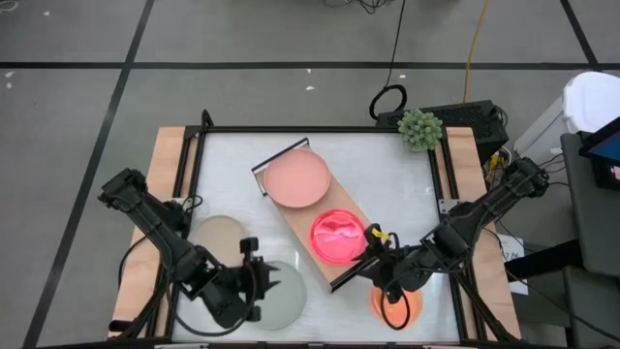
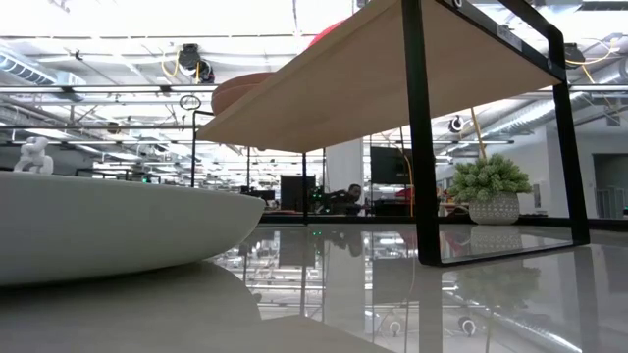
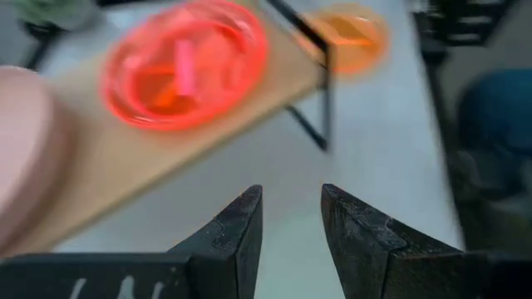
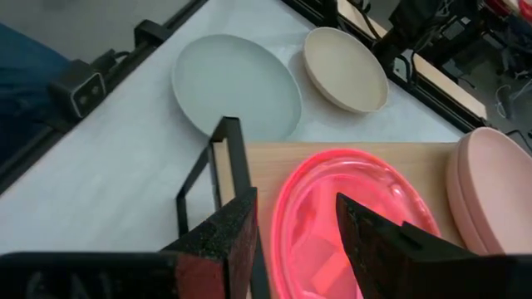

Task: Place and stack plates onto a shelf
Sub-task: Stack the large gray plate on top of the large pink plate on the shelf

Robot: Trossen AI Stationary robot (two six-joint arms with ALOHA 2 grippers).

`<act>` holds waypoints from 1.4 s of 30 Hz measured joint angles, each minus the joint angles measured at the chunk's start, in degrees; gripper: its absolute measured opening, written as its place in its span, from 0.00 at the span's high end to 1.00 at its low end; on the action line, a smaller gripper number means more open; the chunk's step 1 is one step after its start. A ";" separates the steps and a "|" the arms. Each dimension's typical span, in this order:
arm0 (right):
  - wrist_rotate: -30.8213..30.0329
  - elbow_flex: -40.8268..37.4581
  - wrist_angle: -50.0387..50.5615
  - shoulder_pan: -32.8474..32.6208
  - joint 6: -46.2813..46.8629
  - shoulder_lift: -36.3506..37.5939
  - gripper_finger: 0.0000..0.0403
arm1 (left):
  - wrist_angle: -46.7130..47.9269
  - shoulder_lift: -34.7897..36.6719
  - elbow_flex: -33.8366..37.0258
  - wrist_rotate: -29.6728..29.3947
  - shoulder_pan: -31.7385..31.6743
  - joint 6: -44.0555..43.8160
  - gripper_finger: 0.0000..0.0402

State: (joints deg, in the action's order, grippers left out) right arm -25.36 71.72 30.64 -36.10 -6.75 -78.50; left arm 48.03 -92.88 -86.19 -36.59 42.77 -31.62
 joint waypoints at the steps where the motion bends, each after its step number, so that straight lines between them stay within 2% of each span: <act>1: -0.01 0.00 0.02 -0.27 0.14 0.00 0.63 | -0.26 0.00 -0.01 1.68 0.45 -0.01 0.67; 4: -0.01 0.00 0.04 -1.00 0.31 0.15 0.63 | -1.49 -0.81 -0.14 6.17 1.56 -0.44 0.67; 13: -0.09 0.00 2.15 -1.90 4.13 1.27 0.63 | -3.13 -6.62 -0.05 13.36 5.07 0.04 0.66; 17: -0.09 -0.02 2.72 -2.18 5.04 1.38 0.63 | -3.34 -9.45 -0.07 14.47 6.46 -2.21 0.57; 21: -0.09 -0.02 2.89 -2.62 4.90 1.38 0.63 | -3.17 -12.25 -0.11 17.22 7.99 -3.01 0.44; 24: -0.09 -0.02 2.84 -2.67 4.71 1.38 0.63 | -3.20 -14.23 -0.11 19.95 8.22 -2.59 0.39; 32: -0.09 -0.02 2.87 -2.64 4.53 1.38 0.63 | -3.18 -19.93 -0.11 27.60 8.40 1.64 0.38; 42: -0.07 -0.02 3.04 -2.64 4.38 1.38 0.63 | 0.59 -22.78 -0.11 27.58 9.02 1.12 0.39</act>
State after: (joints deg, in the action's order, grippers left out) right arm -25.43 71.70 33.68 -38.74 -2.37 -77.12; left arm 48.62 -115.66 -86.30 -9.02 51.79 -30.50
